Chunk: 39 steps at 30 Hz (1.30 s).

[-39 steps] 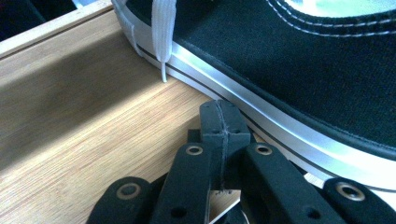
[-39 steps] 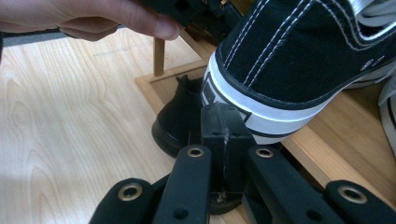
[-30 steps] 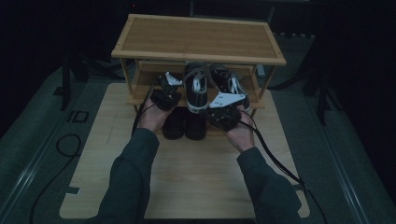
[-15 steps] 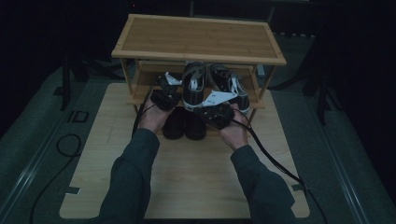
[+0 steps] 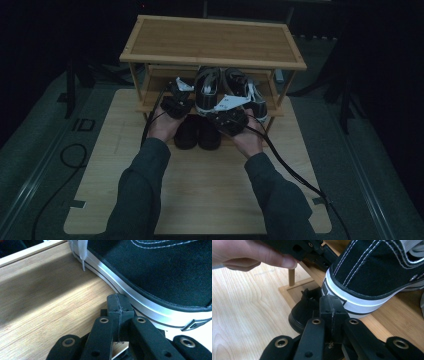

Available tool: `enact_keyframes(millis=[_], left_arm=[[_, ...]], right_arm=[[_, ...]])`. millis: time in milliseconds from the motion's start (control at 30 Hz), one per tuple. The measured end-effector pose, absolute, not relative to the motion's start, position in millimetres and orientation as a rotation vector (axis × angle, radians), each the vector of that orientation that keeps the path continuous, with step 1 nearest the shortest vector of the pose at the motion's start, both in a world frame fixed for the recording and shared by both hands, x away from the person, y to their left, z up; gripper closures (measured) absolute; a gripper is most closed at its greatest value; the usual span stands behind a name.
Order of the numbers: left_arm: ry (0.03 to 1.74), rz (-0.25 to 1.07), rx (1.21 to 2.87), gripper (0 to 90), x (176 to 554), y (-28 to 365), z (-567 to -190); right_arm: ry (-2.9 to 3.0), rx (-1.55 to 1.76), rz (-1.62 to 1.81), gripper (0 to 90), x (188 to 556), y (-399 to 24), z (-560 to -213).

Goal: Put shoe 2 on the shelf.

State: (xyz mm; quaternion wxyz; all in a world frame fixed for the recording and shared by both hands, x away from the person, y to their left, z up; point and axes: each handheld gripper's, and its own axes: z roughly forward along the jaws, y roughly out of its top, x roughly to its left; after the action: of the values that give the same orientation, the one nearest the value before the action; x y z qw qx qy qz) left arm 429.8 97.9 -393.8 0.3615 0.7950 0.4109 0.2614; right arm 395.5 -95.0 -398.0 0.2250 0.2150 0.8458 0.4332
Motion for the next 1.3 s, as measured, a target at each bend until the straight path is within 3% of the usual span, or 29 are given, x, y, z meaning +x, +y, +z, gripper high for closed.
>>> enact_keyframes(millis=[1300], left_arm=[[1.057, 0.643, 2.04, 90.0, 431.6, 100.8, -393.6]], right_arm=[[2.433, 0.558, 1.192, 87.9, 373.6, -170.0, -385.4]])
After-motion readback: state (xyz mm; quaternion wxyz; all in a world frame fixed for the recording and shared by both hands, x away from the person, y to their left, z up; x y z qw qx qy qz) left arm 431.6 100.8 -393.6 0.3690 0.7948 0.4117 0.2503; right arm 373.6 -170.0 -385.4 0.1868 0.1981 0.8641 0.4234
